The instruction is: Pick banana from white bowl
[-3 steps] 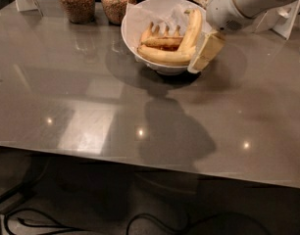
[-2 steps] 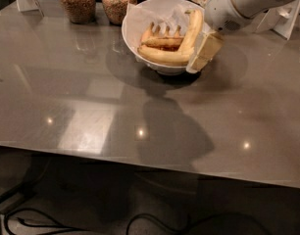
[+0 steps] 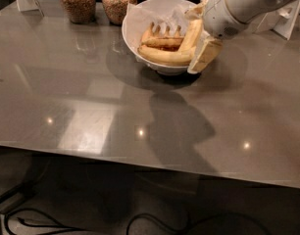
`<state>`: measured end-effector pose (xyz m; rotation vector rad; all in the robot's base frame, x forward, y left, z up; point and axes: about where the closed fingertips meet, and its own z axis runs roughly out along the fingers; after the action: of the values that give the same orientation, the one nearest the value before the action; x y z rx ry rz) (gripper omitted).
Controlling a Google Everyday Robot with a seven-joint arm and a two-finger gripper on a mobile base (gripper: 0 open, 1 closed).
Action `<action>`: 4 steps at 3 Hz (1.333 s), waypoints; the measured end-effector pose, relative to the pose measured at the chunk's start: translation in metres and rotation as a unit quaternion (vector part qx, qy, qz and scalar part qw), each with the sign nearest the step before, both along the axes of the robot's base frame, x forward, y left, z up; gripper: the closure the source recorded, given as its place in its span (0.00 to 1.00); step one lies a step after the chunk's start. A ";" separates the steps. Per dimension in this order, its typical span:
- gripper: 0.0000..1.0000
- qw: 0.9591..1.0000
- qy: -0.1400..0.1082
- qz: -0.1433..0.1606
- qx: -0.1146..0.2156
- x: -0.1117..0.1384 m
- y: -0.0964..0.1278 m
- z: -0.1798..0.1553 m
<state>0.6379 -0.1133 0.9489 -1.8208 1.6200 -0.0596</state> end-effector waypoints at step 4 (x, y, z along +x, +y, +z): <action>0.40 0.997 0.039 0.034 -0.063 0.009 -0.027 -0.036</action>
Offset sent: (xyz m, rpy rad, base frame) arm -0.0052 -0.0299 -0.0300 -0.1263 0.1019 0.0843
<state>0.6465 -0.1403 0.9130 -1.9957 1.6380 -0.0632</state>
